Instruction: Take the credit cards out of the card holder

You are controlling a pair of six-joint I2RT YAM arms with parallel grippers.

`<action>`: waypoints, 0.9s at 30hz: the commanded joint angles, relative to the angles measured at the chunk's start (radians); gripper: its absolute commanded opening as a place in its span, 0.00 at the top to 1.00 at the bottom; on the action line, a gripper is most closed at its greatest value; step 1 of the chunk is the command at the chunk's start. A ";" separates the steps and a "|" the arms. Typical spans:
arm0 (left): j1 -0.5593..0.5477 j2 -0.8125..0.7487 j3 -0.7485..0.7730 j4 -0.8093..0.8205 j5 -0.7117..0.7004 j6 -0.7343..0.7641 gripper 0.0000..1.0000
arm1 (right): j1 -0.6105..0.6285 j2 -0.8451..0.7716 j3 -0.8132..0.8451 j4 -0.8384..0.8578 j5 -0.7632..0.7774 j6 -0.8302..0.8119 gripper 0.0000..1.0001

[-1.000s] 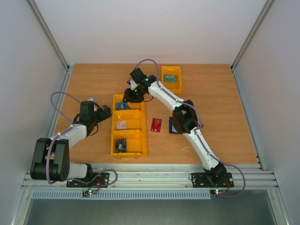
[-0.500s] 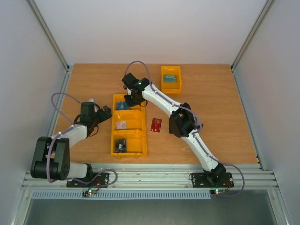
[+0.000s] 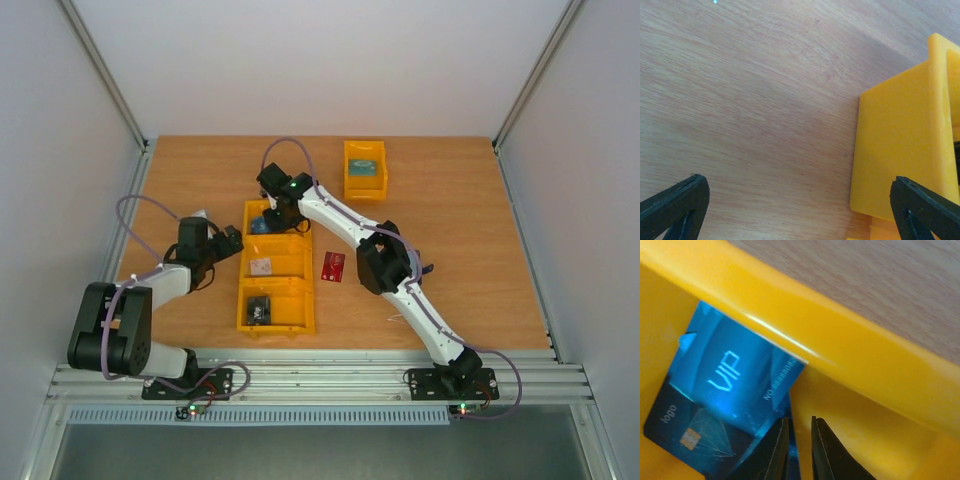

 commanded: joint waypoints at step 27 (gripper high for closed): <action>0.018 -0.048 0.042 -0.041 -0.025 0.030 0.01 | -0.036 -0.252 0.058 0.026 -0.134 -0.042 0.84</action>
